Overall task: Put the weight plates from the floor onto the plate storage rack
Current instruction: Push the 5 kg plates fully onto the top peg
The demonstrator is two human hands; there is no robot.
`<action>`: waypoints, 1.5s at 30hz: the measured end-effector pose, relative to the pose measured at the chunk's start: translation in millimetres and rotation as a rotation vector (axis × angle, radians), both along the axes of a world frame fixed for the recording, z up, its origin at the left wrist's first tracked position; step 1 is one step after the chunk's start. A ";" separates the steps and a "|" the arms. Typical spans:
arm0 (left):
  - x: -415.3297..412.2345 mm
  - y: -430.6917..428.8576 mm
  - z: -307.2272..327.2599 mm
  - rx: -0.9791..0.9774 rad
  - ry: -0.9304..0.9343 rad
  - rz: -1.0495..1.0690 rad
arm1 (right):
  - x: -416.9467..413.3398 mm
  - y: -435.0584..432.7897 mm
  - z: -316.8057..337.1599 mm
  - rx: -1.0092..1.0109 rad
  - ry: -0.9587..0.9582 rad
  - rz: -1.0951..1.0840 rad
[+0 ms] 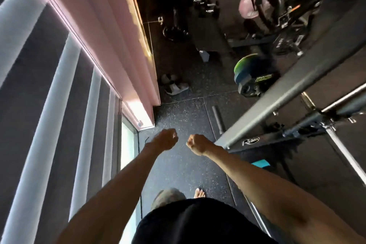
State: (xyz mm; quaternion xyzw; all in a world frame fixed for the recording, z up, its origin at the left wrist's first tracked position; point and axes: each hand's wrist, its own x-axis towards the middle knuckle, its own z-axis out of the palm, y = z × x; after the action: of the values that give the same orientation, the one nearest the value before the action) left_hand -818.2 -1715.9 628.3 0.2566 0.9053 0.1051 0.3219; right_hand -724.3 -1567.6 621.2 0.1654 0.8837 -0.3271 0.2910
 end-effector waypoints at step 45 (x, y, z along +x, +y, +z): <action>-390.9 740.8 -34.0 -0.212 0.058 -2.037 | -412.8 447.6 -53.3 -0.103 -0.143 -1.832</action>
State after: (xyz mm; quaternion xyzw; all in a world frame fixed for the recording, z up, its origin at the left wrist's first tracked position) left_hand -1209.1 -975.1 594.3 0.8764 0.2694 -0.3052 0.2575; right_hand -1137.2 -1119.9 568.0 0.8075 0.3717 -0.4576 -0.0208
